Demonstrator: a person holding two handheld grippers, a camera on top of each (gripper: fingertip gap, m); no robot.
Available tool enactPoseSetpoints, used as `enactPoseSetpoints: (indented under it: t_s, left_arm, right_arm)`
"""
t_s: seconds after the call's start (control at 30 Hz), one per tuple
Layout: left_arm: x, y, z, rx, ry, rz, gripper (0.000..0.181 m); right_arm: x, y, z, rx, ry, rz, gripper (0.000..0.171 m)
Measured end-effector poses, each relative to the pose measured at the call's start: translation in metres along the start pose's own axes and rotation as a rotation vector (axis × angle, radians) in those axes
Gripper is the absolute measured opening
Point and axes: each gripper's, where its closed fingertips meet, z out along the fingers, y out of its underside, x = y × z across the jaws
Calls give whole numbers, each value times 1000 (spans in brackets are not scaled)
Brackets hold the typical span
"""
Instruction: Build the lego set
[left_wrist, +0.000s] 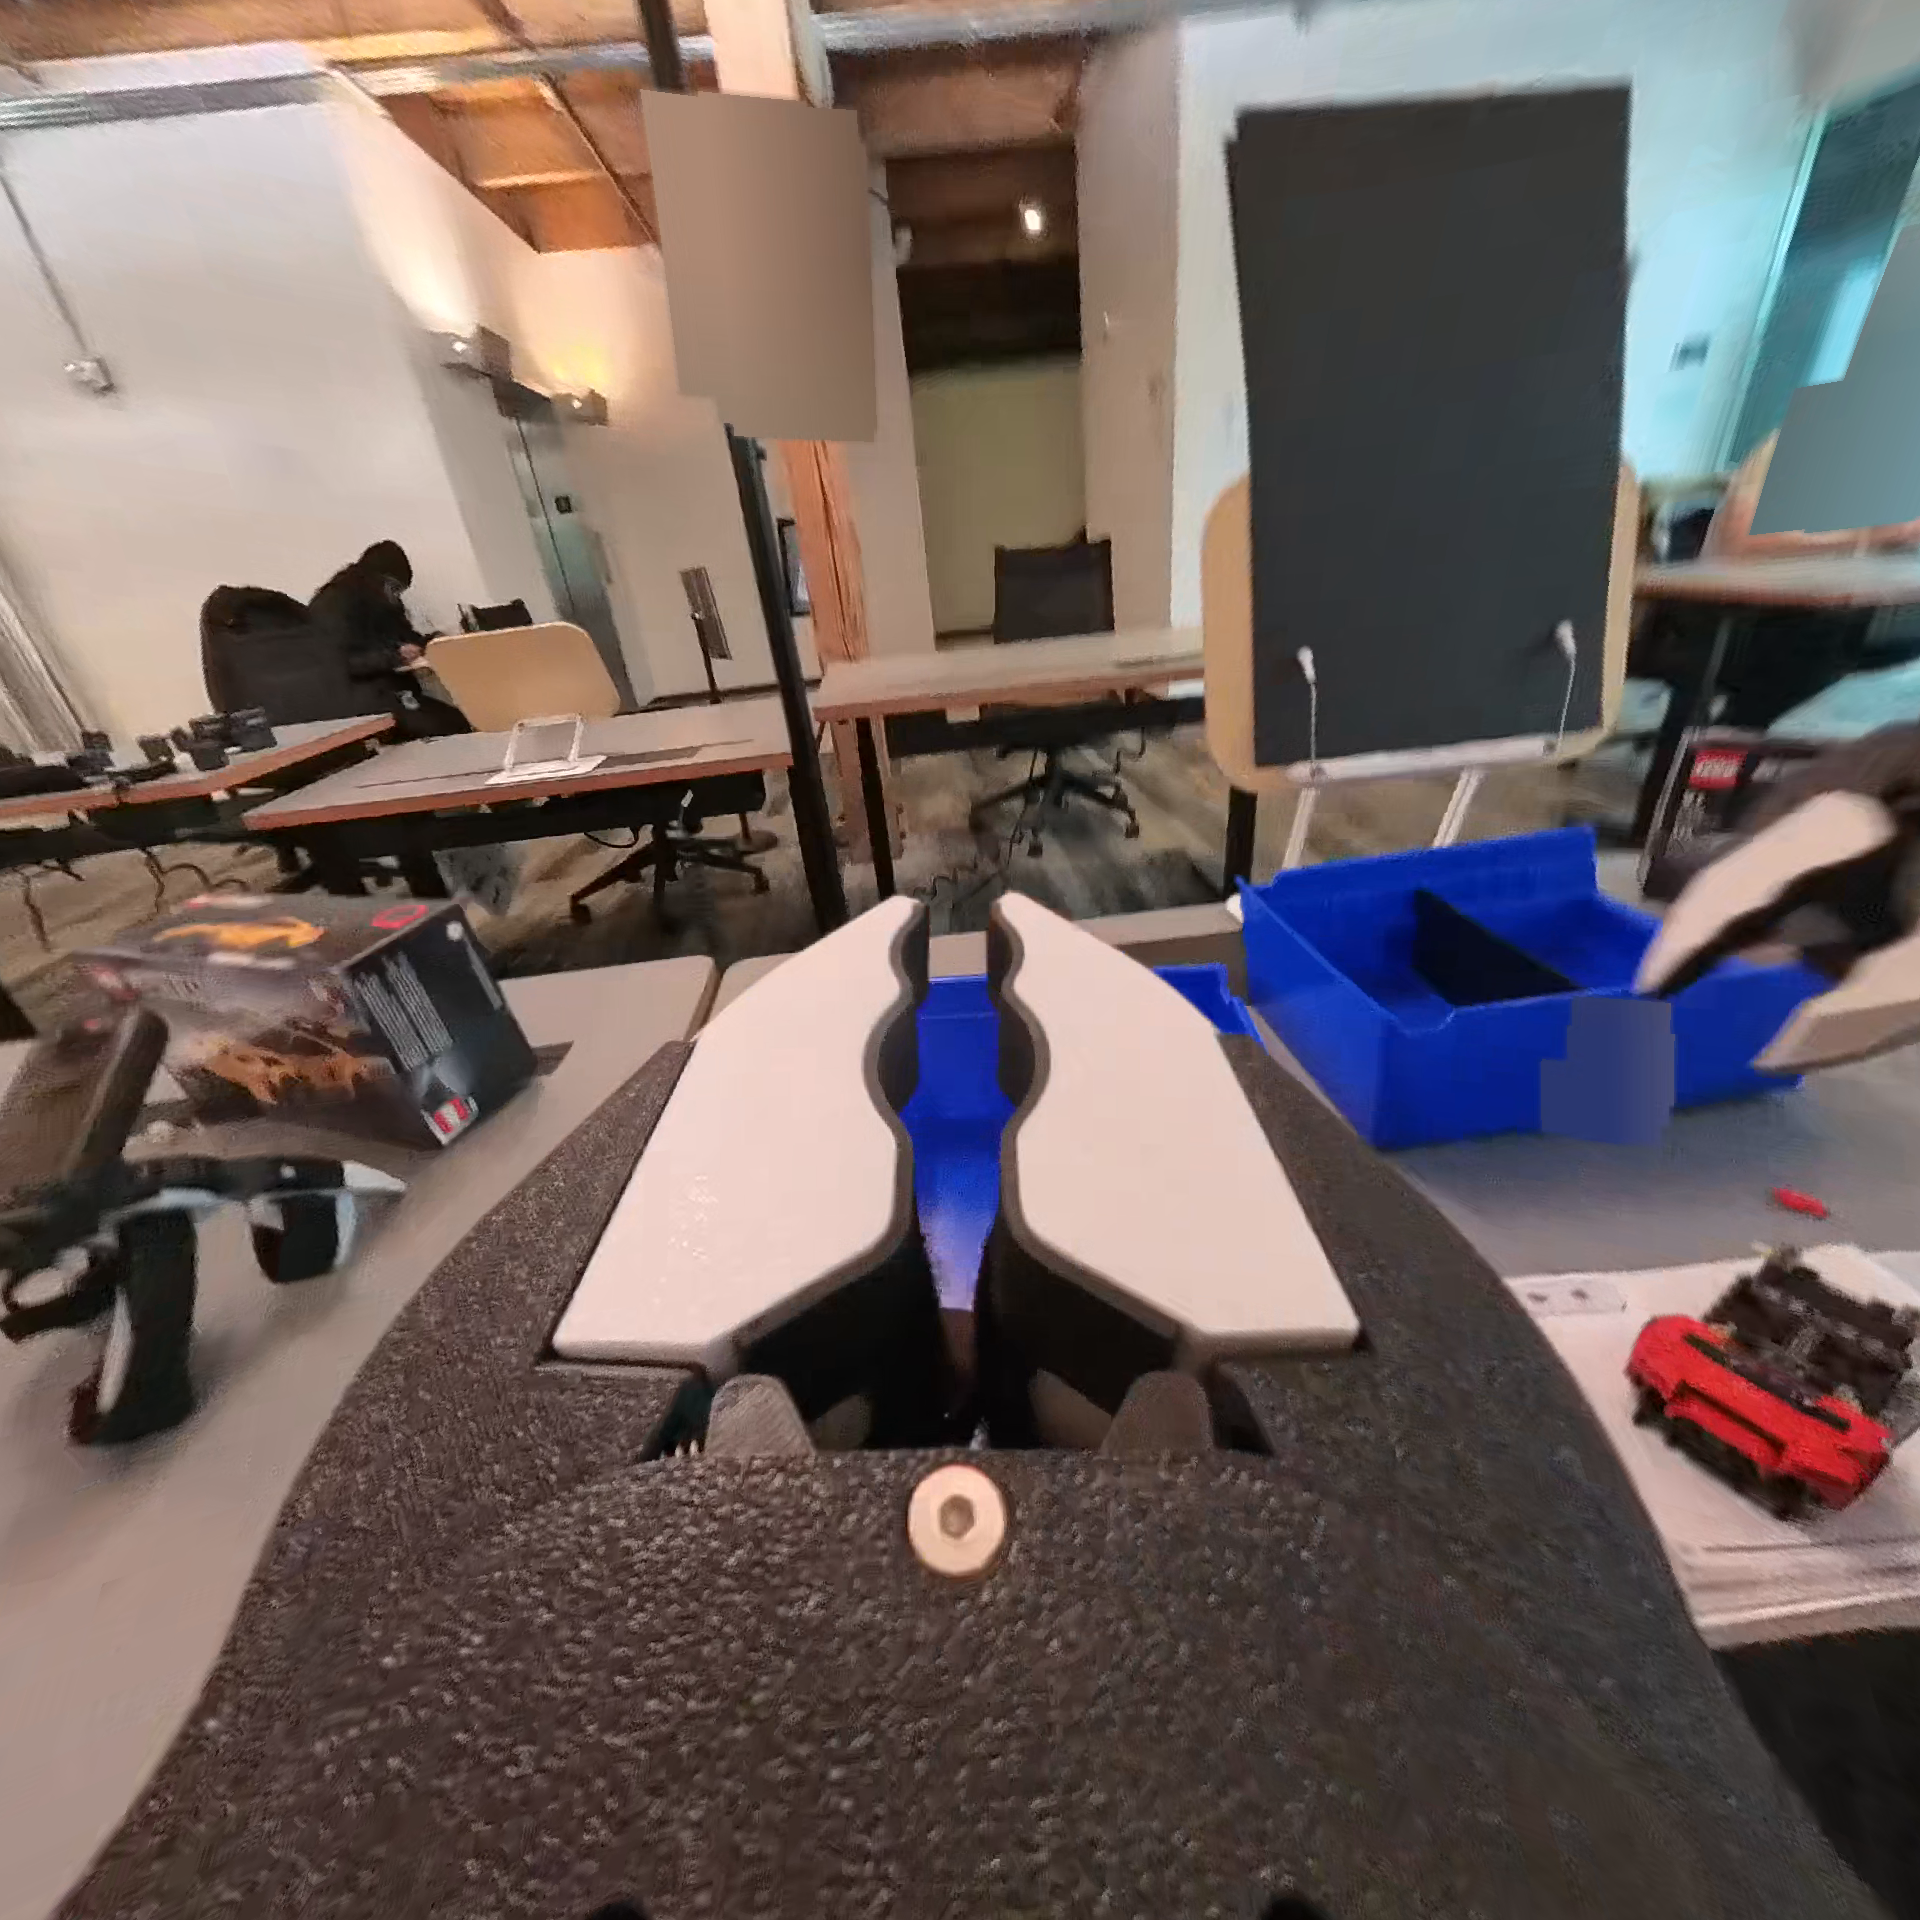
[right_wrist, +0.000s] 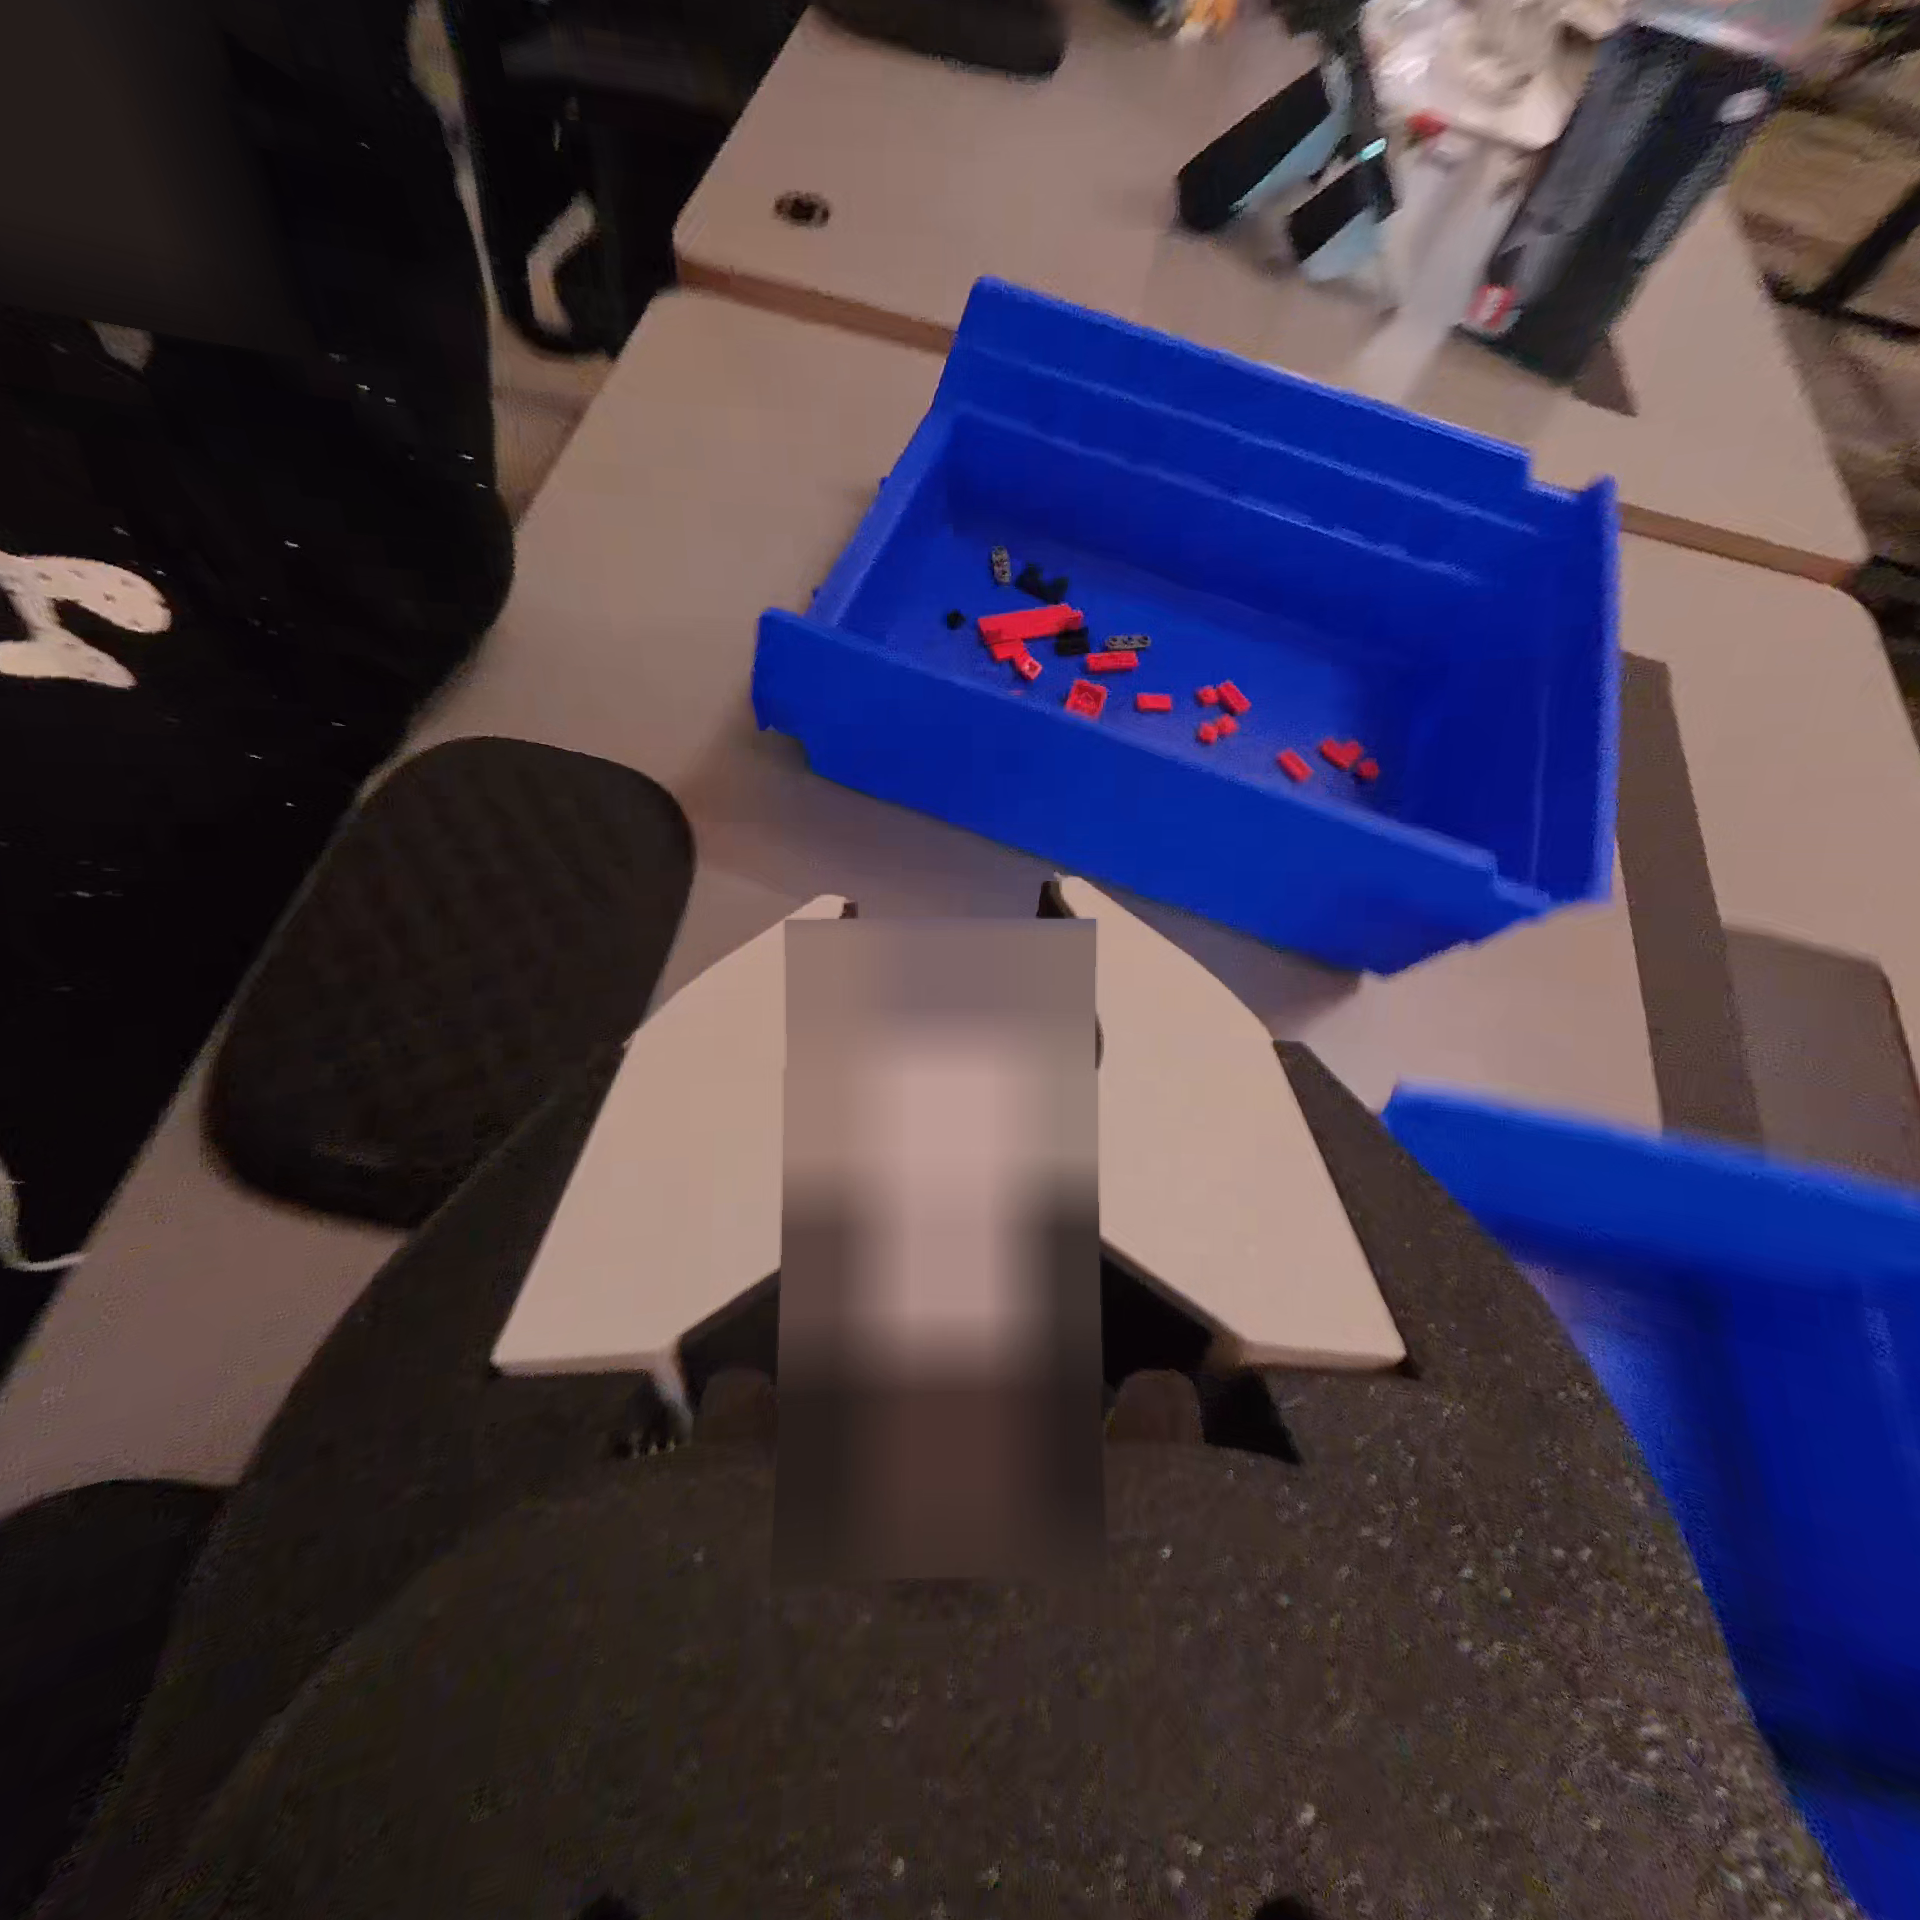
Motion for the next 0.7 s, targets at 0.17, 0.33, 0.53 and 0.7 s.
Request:
enactPoseSetpoints:
  t_s: [0.17, 0.33, 0.53, 0.7]
  left_arm:
    - [-33, 32, -8, -22, -51, -31, 12]
    - [-51, 35, -16, 51, -54, -84, 13]
    - [-81, 42, -27, 98, -147, -123, 12]
    - [-93, 58, -25, 72, -151, -178, 12]
  right_arm:
    - [50, -27, 97, -242, -147, -192, 21]
    - [90, 12, 189, -621, -306, -434, 20]
    - [105, 36, 233, -705, -455, -654, 10]
    - [108, 39, 240, -702, -519, -759, 14]
